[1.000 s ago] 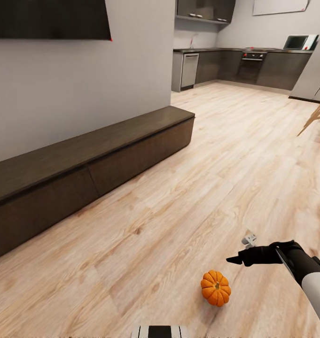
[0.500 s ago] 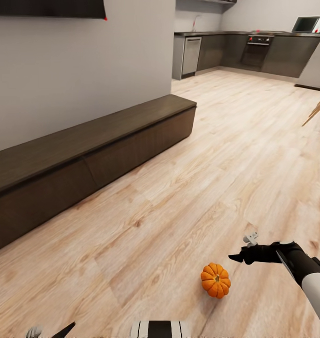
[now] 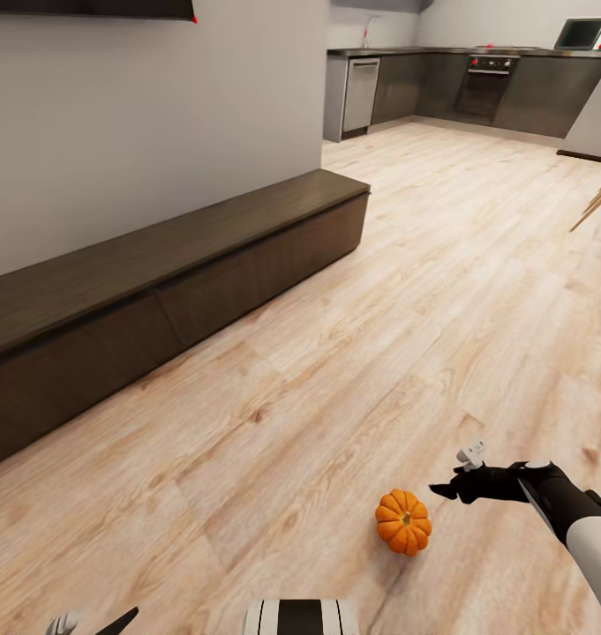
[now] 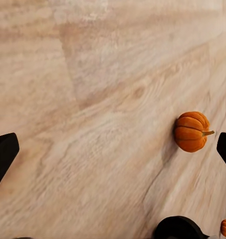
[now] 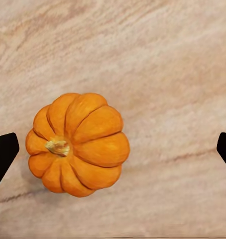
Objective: Place each of the two pumpkins and all three candles from the living room inside a cabinet in the living room (use any cabinet), then make sure every cabinet is closed, and position the cauldron so it is next to a table in the living room.
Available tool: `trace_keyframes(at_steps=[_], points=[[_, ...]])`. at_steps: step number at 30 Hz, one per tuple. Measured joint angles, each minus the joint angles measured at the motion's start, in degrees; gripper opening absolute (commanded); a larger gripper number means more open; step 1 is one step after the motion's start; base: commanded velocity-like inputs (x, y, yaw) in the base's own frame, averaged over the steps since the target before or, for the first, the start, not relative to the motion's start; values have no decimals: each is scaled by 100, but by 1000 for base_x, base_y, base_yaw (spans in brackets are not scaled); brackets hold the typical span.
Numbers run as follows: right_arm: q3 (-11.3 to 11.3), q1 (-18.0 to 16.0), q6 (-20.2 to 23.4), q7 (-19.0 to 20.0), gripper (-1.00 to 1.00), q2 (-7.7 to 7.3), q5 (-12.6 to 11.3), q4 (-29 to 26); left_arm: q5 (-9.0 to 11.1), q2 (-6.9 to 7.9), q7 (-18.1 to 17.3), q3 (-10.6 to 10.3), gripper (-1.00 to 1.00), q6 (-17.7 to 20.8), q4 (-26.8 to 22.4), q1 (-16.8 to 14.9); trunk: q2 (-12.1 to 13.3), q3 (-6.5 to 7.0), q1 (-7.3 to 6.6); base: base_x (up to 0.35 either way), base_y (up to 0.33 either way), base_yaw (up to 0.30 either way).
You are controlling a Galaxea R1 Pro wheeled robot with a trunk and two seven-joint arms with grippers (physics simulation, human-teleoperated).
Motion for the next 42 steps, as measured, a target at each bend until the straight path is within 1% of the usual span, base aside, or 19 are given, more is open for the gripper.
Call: trace_keyframes(at_steps=[3,4,8,14,23,31,37,42], points=[[-2,-2,-5,15,100,34,-2,34,1,-27,189,1,100,-4,0,1,0,0,0,0,-259,0],[-15,-1,-6,25,100,115,-1,50,-4,-42,301,0,100,-4,1,1,0,0,0,0,-282,0],[-9,0,2,38,100,169,7,113,1,-54,355,4,100,-2,0,1,0,0,0,44,-79,0],[-8,0,-4,41,100,214,11,140,2,-58,366,9,100,-2,0,1,0,0,-2,231,-79,0],[-9,0,-2,41,100,219,12,138,5,-58,368,18,100,-9,0,0,0,0,0,59,-90,0],[-9,0,-6,37,100,219,13,138,4,-58,371,18,100,-10,0,1,0,0,-2,147,-12,0],[-8,0,6,40,100,219,16,144,-4,-58,367,17,100,-10,-2,1,0,0,0,41,-1,0],[11,0,-16,61,100,220,20,257,-4,-58,366,17,100,-10,-2,1,-6,-110,13,5,0,0]])
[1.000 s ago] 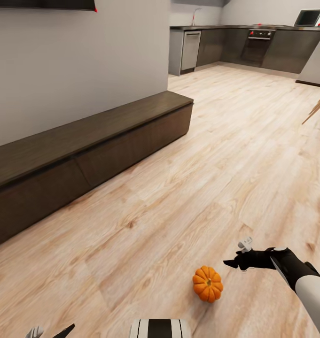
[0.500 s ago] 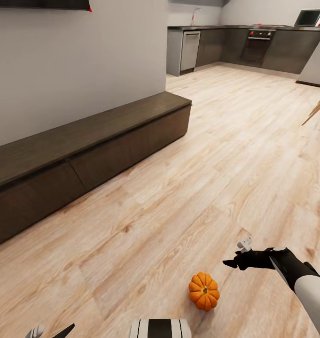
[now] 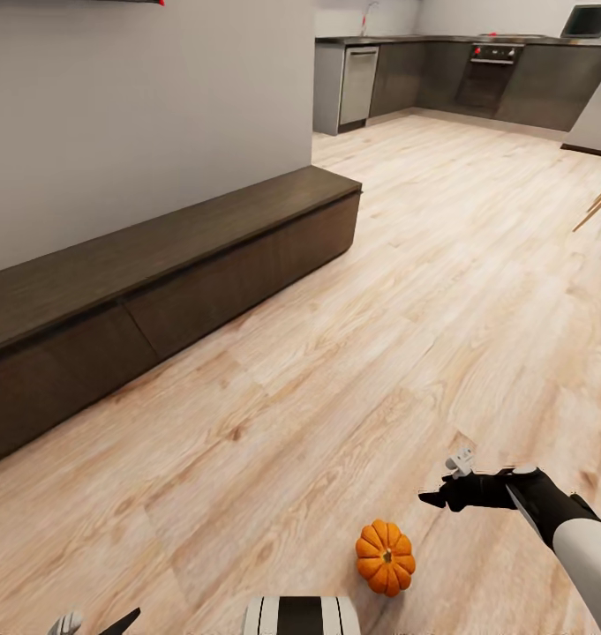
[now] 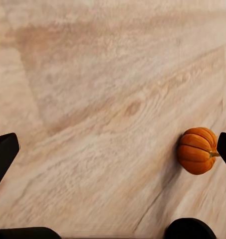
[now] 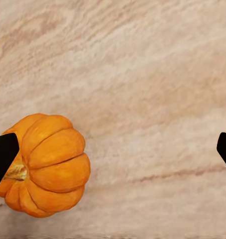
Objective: Place each of the two pumpkins and all three candles from the living room inside a cabinet in the living room (use any cabinet), then make sure every cabinet is closed, and position the cauldron so it is next to a table in the living room.
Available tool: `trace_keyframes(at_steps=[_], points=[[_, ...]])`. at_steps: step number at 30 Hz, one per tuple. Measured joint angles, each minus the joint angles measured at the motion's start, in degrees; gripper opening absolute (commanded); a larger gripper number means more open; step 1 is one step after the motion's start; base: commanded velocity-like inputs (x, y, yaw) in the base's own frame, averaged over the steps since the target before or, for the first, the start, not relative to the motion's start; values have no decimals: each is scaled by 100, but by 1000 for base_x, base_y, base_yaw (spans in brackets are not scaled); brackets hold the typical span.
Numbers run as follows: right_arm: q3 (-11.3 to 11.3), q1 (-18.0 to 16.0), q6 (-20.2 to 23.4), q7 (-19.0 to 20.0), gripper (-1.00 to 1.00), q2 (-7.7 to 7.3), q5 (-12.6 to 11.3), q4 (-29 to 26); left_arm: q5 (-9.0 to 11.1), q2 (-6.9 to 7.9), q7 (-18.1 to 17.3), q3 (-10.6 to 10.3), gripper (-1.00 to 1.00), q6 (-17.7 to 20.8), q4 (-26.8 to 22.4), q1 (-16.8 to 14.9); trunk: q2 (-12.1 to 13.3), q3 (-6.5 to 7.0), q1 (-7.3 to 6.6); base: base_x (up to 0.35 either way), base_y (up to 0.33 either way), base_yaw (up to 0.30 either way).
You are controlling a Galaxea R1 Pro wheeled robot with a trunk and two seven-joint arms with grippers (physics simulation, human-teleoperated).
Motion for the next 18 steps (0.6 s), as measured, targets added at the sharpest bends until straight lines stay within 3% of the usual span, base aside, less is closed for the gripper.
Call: trace_keyframes(at_steps=[7,18], points=[[35,0,-214,54,100,52,15,373,6,0,0,0,100,0,2,0,-9,-155,18,0,0,0],[22,0,-358,54,100,148,22,425,7,0,0,0,100,0,1,0,-24,-399,46,0,0,0]])
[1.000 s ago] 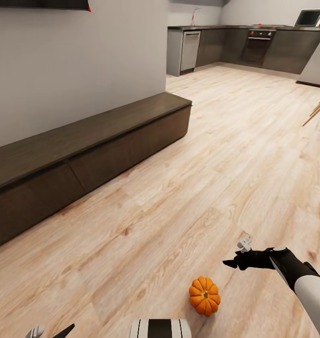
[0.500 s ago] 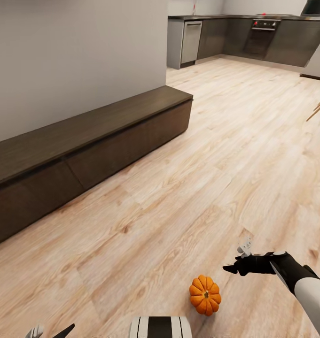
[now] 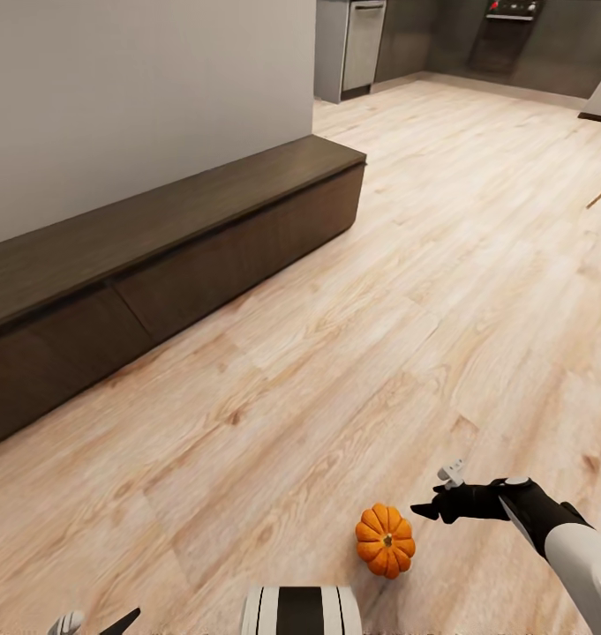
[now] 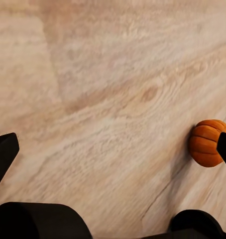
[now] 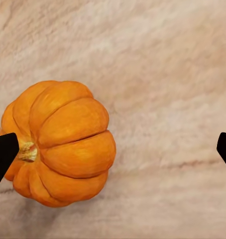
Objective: Place each of the two pumpkins and all three candles from the living room inside a cabinet in the living room (use any cabinet), then make sure every cabinet is closed, and position the cauldron so it is next to a table in the living room.
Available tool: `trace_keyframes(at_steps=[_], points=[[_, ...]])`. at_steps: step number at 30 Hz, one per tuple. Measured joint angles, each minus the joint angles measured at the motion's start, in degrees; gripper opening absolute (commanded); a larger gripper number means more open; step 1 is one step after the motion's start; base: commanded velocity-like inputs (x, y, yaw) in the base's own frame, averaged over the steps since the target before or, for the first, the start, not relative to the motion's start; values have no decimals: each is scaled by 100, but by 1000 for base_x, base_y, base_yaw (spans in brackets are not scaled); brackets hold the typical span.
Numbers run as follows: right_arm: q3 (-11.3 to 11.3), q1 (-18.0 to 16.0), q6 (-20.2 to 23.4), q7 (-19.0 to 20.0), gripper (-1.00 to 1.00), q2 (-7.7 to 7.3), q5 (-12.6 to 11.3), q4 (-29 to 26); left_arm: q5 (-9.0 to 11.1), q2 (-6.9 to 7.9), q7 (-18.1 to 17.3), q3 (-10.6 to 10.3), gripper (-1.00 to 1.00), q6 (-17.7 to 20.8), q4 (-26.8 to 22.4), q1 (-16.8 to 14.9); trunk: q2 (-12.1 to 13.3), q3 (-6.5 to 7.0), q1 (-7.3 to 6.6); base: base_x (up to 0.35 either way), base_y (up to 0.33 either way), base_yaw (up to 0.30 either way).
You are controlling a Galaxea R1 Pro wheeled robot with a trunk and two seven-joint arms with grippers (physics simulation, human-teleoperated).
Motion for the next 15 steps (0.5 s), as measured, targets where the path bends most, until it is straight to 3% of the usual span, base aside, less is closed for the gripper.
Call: trace_keyframes(at_steps=[15], points=[[7,0,-15,8,100,2,-2,33,0,0,0,0,100,0,-1,0,-20,-333,39,0,0,0]])
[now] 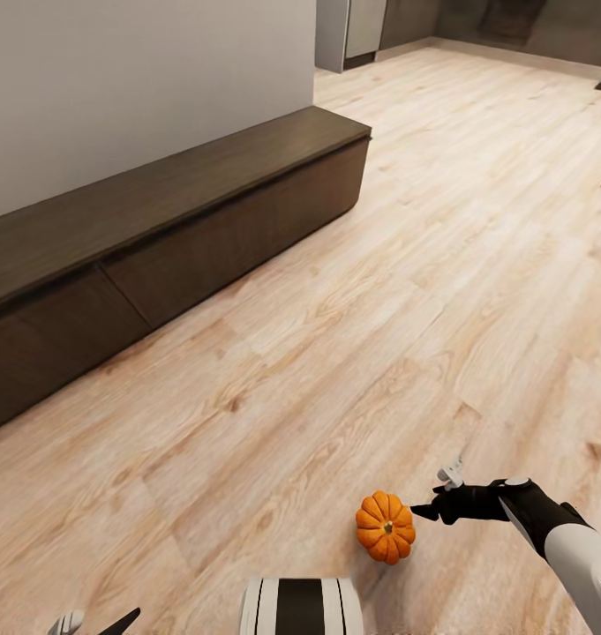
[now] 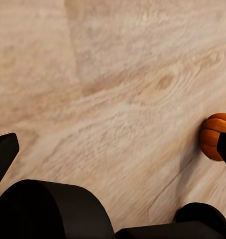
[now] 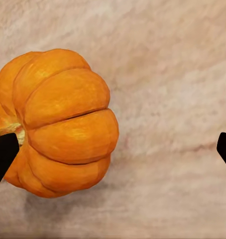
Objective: Place each of the two pumpkins and all three candles from the living room inside a cabinet in the living room (use any cabinet), then make sure every cabinet is closed, and position the cauldron so it is next to a table in the living room.
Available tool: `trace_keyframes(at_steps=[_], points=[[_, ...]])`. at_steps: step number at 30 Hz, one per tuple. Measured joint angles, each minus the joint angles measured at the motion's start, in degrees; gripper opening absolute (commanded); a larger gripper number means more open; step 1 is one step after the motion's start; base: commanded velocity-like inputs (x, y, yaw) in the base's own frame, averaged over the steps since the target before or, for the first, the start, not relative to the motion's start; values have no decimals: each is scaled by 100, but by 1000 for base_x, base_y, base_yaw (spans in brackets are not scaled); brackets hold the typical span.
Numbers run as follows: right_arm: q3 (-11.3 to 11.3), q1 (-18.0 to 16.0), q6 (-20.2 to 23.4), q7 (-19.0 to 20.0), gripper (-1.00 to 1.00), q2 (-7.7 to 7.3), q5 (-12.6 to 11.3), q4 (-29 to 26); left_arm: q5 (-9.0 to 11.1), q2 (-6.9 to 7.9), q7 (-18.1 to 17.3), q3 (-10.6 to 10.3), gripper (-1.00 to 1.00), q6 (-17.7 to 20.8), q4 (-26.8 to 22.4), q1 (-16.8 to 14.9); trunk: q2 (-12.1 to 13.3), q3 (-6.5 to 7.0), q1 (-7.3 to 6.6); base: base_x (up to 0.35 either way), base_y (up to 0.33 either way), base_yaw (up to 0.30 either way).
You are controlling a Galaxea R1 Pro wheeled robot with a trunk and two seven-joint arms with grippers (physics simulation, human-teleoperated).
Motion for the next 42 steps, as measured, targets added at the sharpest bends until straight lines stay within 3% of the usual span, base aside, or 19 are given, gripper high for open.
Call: trace_keyframes(at_steps=[22,34,42], points=[[1,0,-1,0,100,0,0,3,0,0,0,0,100,0,1,0,-30,-488,57,0,0,0],[0,0,-1,0,100,0,-1,3,-8,0,0,1,100,0,2,0,-30,-488,56,0,6,0],[0,-1,-1,-2,100,1,-2,4,-8,-7,-1,1,100,0,-1,1,-30,-488,56,0,186,0]])
